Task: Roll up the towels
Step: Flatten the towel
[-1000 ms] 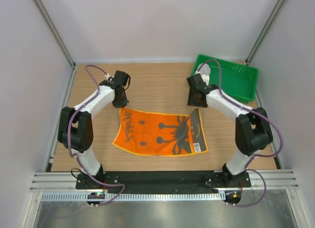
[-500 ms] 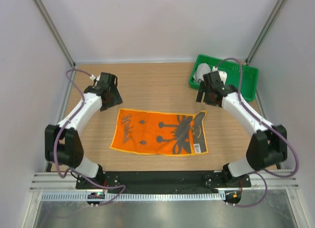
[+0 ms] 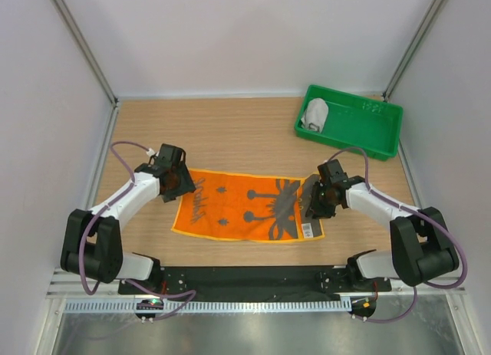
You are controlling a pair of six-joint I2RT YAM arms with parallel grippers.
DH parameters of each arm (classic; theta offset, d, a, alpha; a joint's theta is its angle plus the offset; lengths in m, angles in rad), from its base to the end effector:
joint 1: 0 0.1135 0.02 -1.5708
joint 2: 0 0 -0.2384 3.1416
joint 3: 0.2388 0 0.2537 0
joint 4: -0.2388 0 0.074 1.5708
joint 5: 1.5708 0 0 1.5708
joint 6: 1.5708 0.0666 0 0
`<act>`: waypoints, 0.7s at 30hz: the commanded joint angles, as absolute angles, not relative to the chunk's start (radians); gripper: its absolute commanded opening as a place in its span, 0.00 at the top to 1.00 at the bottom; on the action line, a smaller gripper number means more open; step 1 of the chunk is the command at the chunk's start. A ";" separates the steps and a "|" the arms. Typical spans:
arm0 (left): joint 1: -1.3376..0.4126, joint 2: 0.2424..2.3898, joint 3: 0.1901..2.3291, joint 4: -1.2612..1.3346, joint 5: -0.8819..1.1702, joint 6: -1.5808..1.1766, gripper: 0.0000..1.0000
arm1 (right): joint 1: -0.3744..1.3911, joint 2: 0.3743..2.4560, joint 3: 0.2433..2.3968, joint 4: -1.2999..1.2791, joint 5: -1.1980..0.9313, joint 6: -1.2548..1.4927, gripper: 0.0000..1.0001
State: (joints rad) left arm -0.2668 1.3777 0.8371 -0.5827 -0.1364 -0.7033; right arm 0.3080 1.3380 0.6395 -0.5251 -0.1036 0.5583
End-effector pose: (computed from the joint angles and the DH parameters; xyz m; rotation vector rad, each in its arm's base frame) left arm 0.2696 -0.0643 0.1459 -0.6211 2.6082 -0.1225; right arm 0.2267 0.0793 0.1010 0.3300 2.8306 0.3438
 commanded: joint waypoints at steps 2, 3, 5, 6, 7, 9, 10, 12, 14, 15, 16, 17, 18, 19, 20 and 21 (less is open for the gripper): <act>-0.267 1.388 0.850 -0.486 -0.124 -0.719 0.38 | 0.311 1.361 0.653 -0.521 -0.017 0.627 0.68; -0.268 1.393 0.851 -0.488 -0.127 -0.721 0.38 | 0.307 1.374 0.657 -0.543 0.044 0.664 0.68; -0.268 1.408 0.861 -0.482 -0.135 -0.721 0.38 | 0.307 1.385 0.654 -0.580 0.081 0.693 0.67; -0.268 1.413 0.864 -0.483 -0.140 -0.721 0.38 | 0.307 1.385 0.649 -0.587 0.095 0.707 0.67; -0.267 1.422 0.867 -0.483 -0.141 -0.718 0.38 | 0.308 1.381 0.638 -0.598 0.116 0.736 0.66; -0.267 1.430 0.877 -0.485 -0.152 -0.715 0.38 | 0.308 1.364 0.637 -0.626 0.142 0.771 0.67; -0.267 1.430 0.880 -0.486 -0.155 -0.715 0.38 | 0.307 1.318 0.635 -0.661 0.178 0.808 0.65; -0.267 1.437 0.891 -0.492 -0.170 -0.718 0.38 | 0.307 1.261 0.638 -0.696 0.213 0.836 0.59; -0.267 1.442 0.900 -0.494 -0.179 -0.718 0.38 | 0.307 1.179 0.647 -0.750 0.226 0.851 0.56; -0.267 1.450 0.911 -0.497 -0.192 -0.719 0.38 | 0.308 1.158 0.652 -0.764 0.224 0.851 0.55; -0.267 1.454 0.916 -0.497 -0.199 -0.721 0.38 | 0.307 1.143 0.663 -0.803 0.235 0.853 0.54; -0.267 1.459 0.922 -0.497 -0.202 -0.722 0.38 | 0.308 1.117 0.690 -0.816 0.244 0.830 0.54; -0.267 1.471 0.926 -0.494 -0.202 -0.723 0.38 | 0.308 1.108 0.702 -0.819 0.241 0.813 0.53; -0.268 1.476 0.940 -0.494 -0.192 -0.724 0.39 | 0.308 1.108 0.719 -0.824 0.238 0.793 0.52; -0.268 1.479 0.943 -0.491 -0.186 -0.726 0.39 | 0.307 1.112 0.757 -0.824 0.212 0.769 0.52; -0.268 1.486 0.946 -0.483 -0.178 -0.727 0.40 | 0.307 1.124 0.773 -0.813 0.186 0.718 0.52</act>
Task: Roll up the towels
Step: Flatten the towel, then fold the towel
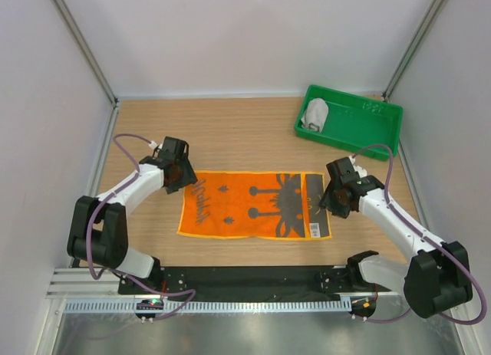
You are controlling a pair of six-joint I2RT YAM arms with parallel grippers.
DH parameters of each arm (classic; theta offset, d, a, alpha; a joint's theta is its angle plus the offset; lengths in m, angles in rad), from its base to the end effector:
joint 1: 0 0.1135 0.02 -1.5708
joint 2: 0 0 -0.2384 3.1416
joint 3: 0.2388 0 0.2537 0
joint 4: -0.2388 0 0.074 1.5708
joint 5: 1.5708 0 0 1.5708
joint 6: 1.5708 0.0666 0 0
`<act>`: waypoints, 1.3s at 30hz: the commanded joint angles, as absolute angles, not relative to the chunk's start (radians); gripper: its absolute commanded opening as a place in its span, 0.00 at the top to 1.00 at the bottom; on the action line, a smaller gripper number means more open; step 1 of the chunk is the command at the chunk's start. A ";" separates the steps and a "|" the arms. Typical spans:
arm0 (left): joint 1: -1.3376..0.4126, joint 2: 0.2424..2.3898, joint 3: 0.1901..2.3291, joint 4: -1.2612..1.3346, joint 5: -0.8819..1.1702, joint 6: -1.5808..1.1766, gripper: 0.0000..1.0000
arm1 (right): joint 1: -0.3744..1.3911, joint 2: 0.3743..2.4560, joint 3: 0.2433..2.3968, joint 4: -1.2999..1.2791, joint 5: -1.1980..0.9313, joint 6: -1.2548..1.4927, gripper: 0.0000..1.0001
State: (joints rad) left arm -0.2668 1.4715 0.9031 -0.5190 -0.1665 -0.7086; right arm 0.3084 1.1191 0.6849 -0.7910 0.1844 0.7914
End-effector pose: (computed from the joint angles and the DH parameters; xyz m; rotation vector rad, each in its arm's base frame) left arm 0.2936 -0.0688 0.1449 -0.6305 2.5604 -0.1102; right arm 0.2058 0.0527 0.1475 0.7013 2.6613 0.0341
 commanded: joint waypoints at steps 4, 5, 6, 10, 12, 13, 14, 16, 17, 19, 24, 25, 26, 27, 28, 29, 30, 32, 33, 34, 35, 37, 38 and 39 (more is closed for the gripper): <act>-0.273 1.473 0.939 -0.480 -0.169 -0.733 0.41 | 0.311 1.175 0.824 -0.683 0.017 0.620 0.50; -0.273 1.468 0.925 -0.480 -0.166 -0.735 0.41 | 0.314 1.193 0.847 -0.666 0.012 0.609 0.49; -0.272 1.460 0.917 -0.480 -0.160 -0.741 0.41 | 0.325 1.228 0.865 -0.657 -0.024 0.592 0.49; -0.282 1.350 0.819 -0.483 -0.126 -0.803 0.42 | 0.374 1.269 0.955 -0.634 -0.026 0.566 0.46; -0.290 1.246 0.738 -0.506 -0.147 -0.834 0.40 | 0.388 1.269 0.966 -0.620 -0.011 0.572 0.46; -0.294 1.214 0.717 -0.524 -0.155 -0.857 0.40 | 0.397 1.273 0.972 -0.617 -0.005 0.578 0.46; -0.295 1.159 0.694 -0.558 -0.166 -0.867 0.40 | 0.397 1.278 0.976 -0.615 -0.005 0.581 0.46; -0.296 1.109 0.634 -0.586 -0.163 -0.885 0.40 | 0.399 1.301 0.973 -0.611 -0.005 0.587 0.46; -0.296 1.060 0.615 -0.607 -0.158 -0.908 0.40 | 0.402 1.308 0.973 -0.609 -0.005 0.594 0.46; -0.296 0.999 0.554 -0.617 -0.150 -0.940 0.41 | 0.405 1.322 0.957 -0.600 -0.005 0.600 0.46; -0.296 0.829 0.457 -0.652 -0.166 -1.008 0.44 | 0.407 1.322 0.908 -0.572 -0.008 0.611 0.46; -0.298 0.819 0.437 -0.656 -0.169 -1.014 0.44 | 0.403 1.321 0.893 -0.569 -0.008 0.611 0.46; -0.304 0.818 0.431 -0.658 -0.169 -1.020 0.45 | 0.405 1.313 0.887 -0.566 -0.005 0.609 0.47; -0.310 0.825 0.426 -0.655 -0.170 -1.032 0.46 | 0.406 1.310 0.882 -0.566 -0.005 0.607 0.46; -0.310 0.833 0.417 -0.652 -0.172 -1.032 0.46 | 0.405 1.307 0.879 -0.566 -0.005 0.606 0.47; -0.308 0.841 0.414 -0.649 -0.172 -1.032 0.47 | 0.406 1.305 0.877 -0.569 -0.005 0.604 0.46; -0.310 0.860 0.413 -0.644 -0.170 -1.028 0.48 | 0.405 1.302 0.880 -0.575 -0.005 0.601 0.47; -0.311 0.877 0.410 -0.637 -0.164 -1.025 0.51 | 0.405 1.301 0.881 -0.580 -0.005 0.598 0.47; -0.313 0.884 0.405 -0.632 -0.161 -1.026 0.52 | 0.406 1.299 0.884 -0.590 0.030 0.597 0.46; -0.322 0.896 0.402 -0.623 -0.163 -1.029 0.53 | 0.407 1.296 0.887 -0.594 0.038 0.591 0.47; -0.328 0.902 0.393 -0.618 -0.176 -1.032 0.53 | 0.405 1.295 0.890 -0.598 0.041 0.592 0.47; -0.347 0.913 0.387 -0.606 -0.187 -1.037 0.53 | 0.406 1.286 0.893 -0.604 0.038 0.592 0.46; -0.351 0.923 0.387 -0.597 -0.189 -1.038 0.54 | 0.407 1.284 0.896 -0.609 0.038 0.594 0.46; -0.353 0.931 0.388 -0.592 -0.192 -1.039 0.55 | 0.407 1.281 0.899 -0.615 0.038 0.594 0.46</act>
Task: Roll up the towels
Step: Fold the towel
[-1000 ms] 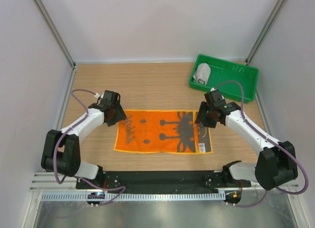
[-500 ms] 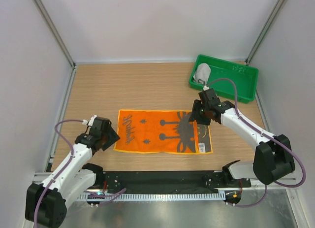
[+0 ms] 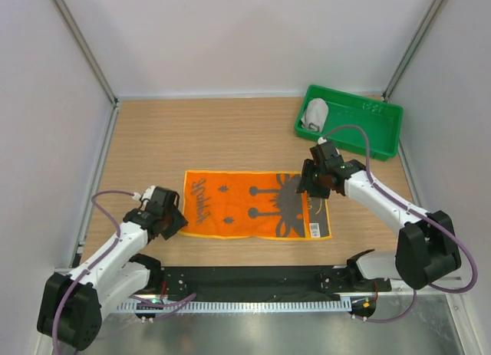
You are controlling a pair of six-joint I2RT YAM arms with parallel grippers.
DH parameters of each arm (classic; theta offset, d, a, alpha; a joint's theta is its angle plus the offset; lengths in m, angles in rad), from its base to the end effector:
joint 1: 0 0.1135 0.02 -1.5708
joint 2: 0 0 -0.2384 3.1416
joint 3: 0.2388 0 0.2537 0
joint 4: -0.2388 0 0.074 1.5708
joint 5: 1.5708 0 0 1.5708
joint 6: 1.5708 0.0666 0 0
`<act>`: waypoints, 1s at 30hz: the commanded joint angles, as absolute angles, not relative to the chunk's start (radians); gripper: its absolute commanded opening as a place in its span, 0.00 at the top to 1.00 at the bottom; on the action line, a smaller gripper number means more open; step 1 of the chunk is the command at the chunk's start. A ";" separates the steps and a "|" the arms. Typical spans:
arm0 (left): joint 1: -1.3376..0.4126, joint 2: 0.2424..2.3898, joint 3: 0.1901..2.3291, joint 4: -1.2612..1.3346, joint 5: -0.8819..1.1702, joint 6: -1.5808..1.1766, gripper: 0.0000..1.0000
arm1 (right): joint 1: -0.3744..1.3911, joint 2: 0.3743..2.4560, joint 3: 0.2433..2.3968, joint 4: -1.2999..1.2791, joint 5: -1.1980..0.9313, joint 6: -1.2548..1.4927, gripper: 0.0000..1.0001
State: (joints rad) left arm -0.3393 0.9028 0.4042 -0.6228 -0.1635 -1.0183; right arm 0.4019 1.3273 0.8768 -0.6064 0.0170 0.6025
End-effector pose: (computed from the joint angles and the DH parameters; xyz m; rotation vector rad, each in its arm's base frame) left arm 0.1717 -0.0491 0.1096 -0.9409 2.5133 -0.2139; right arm 0.2578 0.1084 0.1691 0.2728 2.6514 0.3173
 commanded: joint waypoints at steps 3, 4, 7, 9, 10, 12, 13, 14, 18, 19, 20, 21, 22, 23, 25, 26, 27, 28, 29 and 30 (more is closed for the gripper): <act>-0.365 0.953 0.390 -0.583 -0.196 -1.040 0.59 | 0.406 1.269 0.910 -0.633 0.048 0.594 0.47; -0.367 0.954 0.390 -0.580 -0.196 -1.040 0.62 | 0.407 1.264 0.914 -0.641 0.055 0.592 0.47; -0.373 0.953 0.388 -0.574 -0.198 -1.040 0.74 | 0.406 1.243 0.908 -0.655 0.067 0.598 0.46; -0.371 0.945 0.388 -0.569 -0.196 -1.037 0.83 | 0.407 1.227 0.899 -0.664 0.077 0.612 0.47; -0.373 0.943 0.391 -0.571 -0.196 -1.035 0.86 | 0.405 1.223 0.888 -0.673 0.084 0.618 0.47; -0.373 0.936 0.397 -0.571 -0.189 -1.029 0.92 | 0.402 1.197 0.874 -0.710 0.136 0.646 0.47; -0.373 0.928 0.409 -0.578 -0.186 -1.026 0.94 | 0.400 1.181 0.855 -0.725 0.162 0.661 0.47; -0.374 0.925 0.420 -0.587 -0.186 -1.025 0.98 | 0.396 1.161 0.842 -0.745 0.199 0.682 0.50; -0.373 0.920 0.478 -0.640 -0.181 -1.014 1.00 | 0.391 0.936 0.737 -0.848 0.325 0.853 0.49; -0.374 0.913 0.486 -0.646 -0.179 -1.011 1.00 | 0.391 0.837 0.685 -0.851 0.313 0.895 0.48; -0.373 0.910 0.501 -0.659 -0.178 -1.011 1.00 | 0.391 0.801 0.661 -0.848 0.302 0.910 0.47; -0.373 0.904 0.506 -0.663 -0.178 -1.009 1.00 | 0.391 0.773 0.628 -0.860 0.289 0.923 0.46; -0.374 0.900 0.509 -0.666 -0.178 -1.009 1.00 | 0.391 0.744 0.617 -0.871 0.285 0.951 0.46; -0.373 0.891 0.515 -0.667 -0.178 -1.008 1.00 | 0.393 0.746 0.608 -0.899 0.285 0.962 0.46; -0.373 0.888 0.526 -0.670 -0.179 -1.005 1.00 | 0.393 0.765 0.585 -0.923 0.279 0.985 0.47; -0.374 0.891 0.531 -0.676 -0.179 -1.002 1.00 | 0.391 0.790 0.578 -0.928 0.272 0.997 0.48; -0.373 0.893 0.538 -0.680 -0.181 -0.999 1.00 | 0.391 0.799 0.557 -0.925 0.262 1.000 0.48; -0.373 0.893 0.538 -0.681 -0.183 -0.997 1.00 | 0.391 0.805 0.545 -0.919 0.252 1.008 0.48; -0.373 0.893 0.540 -0.681 -0.184 -0.996 1.00 | 0.391 0.814 0.532 -0.902 0.235 1.015 0.48; -0.374 0.891 0.540 -0.684 -0.184 -0.994 1.00 | 0.393 0.816 0.506 -0.894 0.229 1.020 0.49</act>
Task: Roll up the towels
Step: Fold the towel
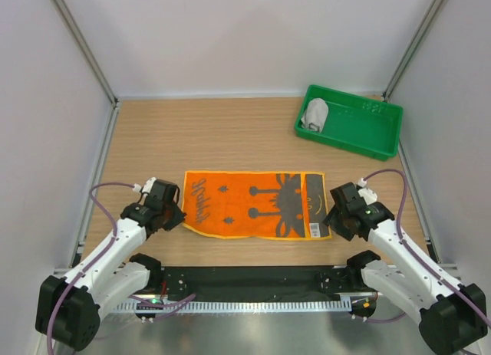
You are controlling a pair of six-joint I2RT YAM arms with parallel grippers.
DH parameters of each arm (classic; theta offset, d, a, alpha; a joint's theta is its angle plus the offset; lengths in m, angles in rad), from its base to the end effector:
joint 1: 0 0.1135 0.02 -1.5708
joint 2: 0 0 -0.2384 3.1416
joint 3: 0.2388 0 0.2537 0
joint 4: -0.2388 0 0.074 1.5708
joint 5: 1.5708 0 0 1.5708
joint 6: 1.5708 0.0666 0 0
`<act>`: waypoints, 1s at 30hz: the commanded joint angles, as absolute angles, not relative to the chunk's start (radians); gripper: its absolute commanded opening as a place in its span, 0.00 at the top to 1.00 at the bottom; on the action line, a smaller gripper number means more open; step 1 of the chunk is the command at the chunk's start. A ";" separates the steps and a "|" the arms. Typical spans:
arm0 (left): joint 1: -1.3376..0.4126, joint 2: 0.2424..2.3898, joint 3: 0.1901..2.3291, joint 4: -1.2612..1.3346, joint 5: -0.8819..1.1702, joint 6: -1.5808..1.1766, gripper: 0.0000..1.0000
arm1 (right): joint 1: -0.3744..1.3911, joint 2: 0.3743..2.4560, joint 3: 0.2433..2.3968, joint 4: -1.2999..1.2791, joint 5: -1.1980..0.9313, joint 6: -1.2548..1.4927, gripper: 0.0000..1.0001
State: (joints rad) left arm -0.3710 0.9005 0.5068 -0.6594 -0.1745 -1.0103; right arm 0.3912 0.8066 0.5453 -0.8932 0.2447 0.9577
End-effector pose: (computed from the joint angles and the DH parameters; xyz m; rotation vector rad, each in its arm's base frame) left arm 0.1828 -0.0587 0.1399 -0.8814 2.4698 -0.2655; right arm 0.1584 0.0479 0.1531 0.8113 2.5395 0.0955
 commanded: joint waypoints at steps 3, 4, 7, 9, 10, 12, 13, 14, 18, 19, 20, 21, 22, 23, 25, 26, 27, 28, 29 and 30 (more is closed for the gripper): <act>-0.373 0.884 0.546 -0.693 -0.189 -0.992 1.00 | 0.393 0.834 0.470 -0.861 0.210 1.022 0.50; -0.373 0.881 0.546 -0.693 -0.192 -0.991 1.00 | 0.393 0.841 0.466 -0.851 0.207 1.017 0.50; -0.373 0.877 0.551 -0.695 -0.196 -0.985 1.00 | 0.393 0.862 0.459 -0.835 0.221 1.009 0.52; -0.373 0.879 0.552 -0.695 -0.196 -0.979 1.00 | 0.391 0.874 0.450 -0.816 0.225 1.005 0.54; -0.373 0.882 0.552 -0.696 -0.196 -0.979 1.00 | 0.393 0.877 0.445 -0.807 0.224 1.006 0.54; -0.373 0.884 0.551 -0.696 -0.193 -0.977 1.00 | 0.391 0.882 0.437 -0.784 0.219 1.002 0.57; -0.373 0.884 0.552 -0.695 -0.195 -0.976 1.00 | 0.391 0.887 0.436 -0.778 0.218 1.000 0.58; -0.373 0.884 0.551 -0.696 -0.195 -0.976 1.00 | 0.393 0.890 0.434 -0.769 0.221 1.002 0.58; -0.373 0.881 0.552 -0.699 -0.193 -0.973 1.00 | 0.393 0.888 0.436 -0.765 0.225 0.999 0.59; -0.373 0.877 0.552 -0.699 -0.193 -0.974 1.00 | 0.393 0.888 0.436 -0.765 0.230 0.999 0.59; -0.373 0.876 0.551 -0.699 -0.195 -0.973 1.00 | 0.391 0.890 0.437 -0.767 0.233 0.999 0.59; -0.373 0.874 0.552 -0.699 -0.195 -0.974 1.00 | 0.391 0.891 0.439 -0.765 0.230 0.997 0.59; -0.374 0.874 0.551 -0.699 -0.193 -0.973 1.00 | 0.391 0.894 0.437 -0.765 0.233 0.999 0.59; -0.373 0.874 0.551 -0.699 -0.193 -0.976 1.00 | 0.393 0.900 0.437 -0.761 0.230 0.997 0.59; -0.374 0.874 0.554 -0.699 -0.190 -0.974 1.00 | 0.391 0.914 0.437 -0.758 0.224 0.996 0.59; -0.374 0.874 0.552 -0.699 -0.190 -0.974 1.00 | 0.391 0.931 0.437 -0.753 0.218 0.994 0.59; -0.373 0.874 0.552 -0.699 -0.189 -0.974 1.00 | 0.393 0.939 0.439 -0.755 0.216 0.991 0.59; -0.373 0.874 0.554 -0.701 -0.189 -0.974 1.00 | 0.391 0.945 0.440 -0.758 0.218 0.991 0.59; -0.373 0.873 0.555 -0.700 -0.190 -0.974 1.00 | 0.393 0.948 0.442 -0.761 0.215 0.989 0.59; -0.373 0.871 0.555 -0.699 -0.189 -0.974 1.00 | 0.393 0.951 0.445 -0.765 0.216 0.988 0.58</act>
